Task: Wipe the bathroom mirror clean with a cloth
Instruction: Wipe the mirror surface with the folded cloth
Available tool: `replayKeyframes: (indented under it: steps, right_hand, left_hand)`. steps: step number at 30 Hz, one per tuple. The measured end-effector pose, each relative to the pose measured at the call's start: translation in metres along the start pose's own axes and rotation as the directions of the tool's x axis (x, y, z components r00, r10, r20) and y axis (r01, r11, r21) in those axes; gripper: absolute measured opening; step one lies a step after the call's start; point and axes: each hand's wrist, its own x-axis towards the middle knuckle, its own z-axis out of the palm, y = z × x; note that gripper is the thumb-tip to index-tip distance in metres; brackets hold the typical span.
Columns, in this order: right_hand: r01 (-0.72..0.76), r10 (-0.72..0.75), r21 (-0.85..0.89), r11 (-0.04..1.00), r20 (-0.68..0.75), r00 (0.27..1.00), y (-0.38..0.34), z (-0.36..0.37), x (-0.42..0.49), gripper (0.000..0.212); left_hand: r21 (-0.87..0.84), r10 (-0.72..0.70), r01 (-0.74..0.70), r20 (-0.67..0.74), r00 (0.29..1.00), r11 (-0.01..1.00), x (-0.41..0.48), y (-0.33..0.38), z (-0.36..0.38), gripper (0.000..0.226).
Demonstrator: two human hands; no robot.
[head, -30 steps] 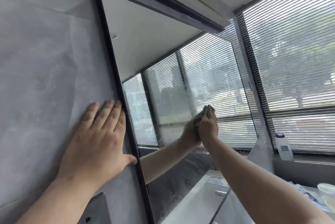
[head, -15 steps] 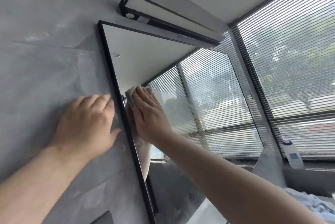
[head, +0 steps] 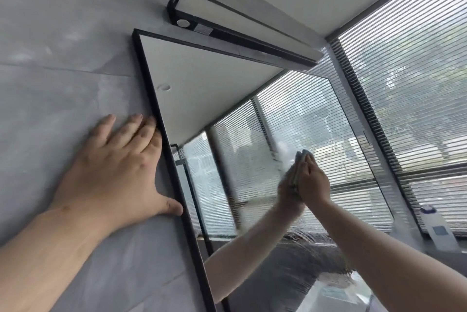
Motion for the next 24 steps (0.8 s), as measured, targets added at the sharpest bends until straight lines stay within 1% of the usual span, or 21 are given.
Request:
replayKeyframes:
  steps: [2,5,7,9,11,13,14,15,16,17,18,19,20,21,23,24]
  right_hand:
    - [-0.058,0.059,0.028,0.998,-0.020,0.998,0.010,-0.003,0.004,0.042]
    - [-0.075,0.076,0.089,0.993,-0.014,0.997,0.010,0.009,0.013,0.043]
    - [-0.072,0.073,0.113,0.991,-0.003,0.997,0.001,0.017,0.021,0.049]
    - [-0.016,0.015,0.132,0.991,0.011,1.000,-0.029,0.019,0.020,0.055]
    - [0.101,-0.105,0.143,0.984,0.017,0.994,-0.066,0.027,0.013,0.050]
    - [0.240,-0.250,0.195,0.951,0.028,0.968,-0.108,0.035,-0.001,0.048]
    - [0.323,-0.337,0.224,0.919,0.024,0.941,-0.126,0.042,-0.009,0.049]
    - [0.375,-0.393,0.210,0.903,0.049,0.918,-0.144,0.044,-0.020,0.048]
    - [0.484,-0.500,0.178,0.857,0.055,0.864,-0.160,0.050,-0.030,0.047]
    - [0.582,-0.594,0.135,0.802,0.092,0.799,-0.175,0.052,-0.043,0.049]
    - [0.673,-0.683,0.114,0.731,0.119,0.721,-0.185,0.054,-0.052,0.052]
    - [0.716,-0.726,0.122,0.687,0.129,0.675,-0.196,0.050,-0.066,0.052]
    - [0.767,-0.778,0.130,0.629,0.107,0.619,-0.198,0.052,-0.074,0.050]
    - [0.792,-0.801,0.127,0.597,0.135,0.583,-0.202,0.049,-0.086,0.048]
    - [0.804,-0.816,0.152,0.574,0.185,0.547,-0.200,0.045,-0.097,0.048]
    - [0.818,-0.828,0.145,0.556,0.173,0.533,-0.190,0.046,-0.091,0.048]
  left_hand:
    - [0.003,-0.006,0.005,0.014,1.000,1.000,0.000,0.000,-0.001,0.134]
    - [-0.002,-0.013,0.013,0.018,1.000,1.000,0.000,0.002,-0.001,0.133]
    - [-0.002,-0.012,0.012,0.020,1.000,1.000,0.000,0.003,-0.001,0.132]
    - [-0.005,-0.019,0.019,0.023,1.000,1.000,-0.001,0.002,0.000,0.132]
    - [-0.009,-0.018,0.018,0.022,1.000,1.000,-0.001,0.002,0.000,0.132]
    - [-0.013,-0.017,0.017,0.011,1.000,1.000,-0.001,0.002,0.000,0.131]
    - [-0.016,-0.017,0.017,0.010,1.000,1.000,-0.001,0.002,0.000,0.131]
    - [-0.019,-0.019,0.020,0.012,1.000,1.000,-0.001,0.002,0.000,0.131]
    - [-0.023,-0.022,0.022,0.018,1.000,0.999,-0.001,0.002,-0.001,0.131]
    - [-0.026,-0.024,0.024,0.022,0.999,0.999,-0.001,0.002,-0.001,0.131]
    - [-0.028,-0.023,0.023,0.023,0.999,0.999,-0.001,0.001,-0.001,0.131]
    - [-0.029,-0.020,0.021,0.022,1.000,0.999,-0.001,0.001,-0.001,0.131]
    - [-0.028,-0.017,0.017,0.022,1.000,0.999,-0.002,0.001,-0.001,0.131]
    - [-0.026,-0.015,0.016,0.024,1.000,1.000,-0.002,0.002,-0.001,0.131]
    - [-0.023,-0.018,0.019,0.029,0.999,1.000,-0.003,0.001,-0.001,0.131]
    - [-0.021,-0.020,0.020,0.031,0.999,1.000,-0.003,0.001,-0.001,0.131]
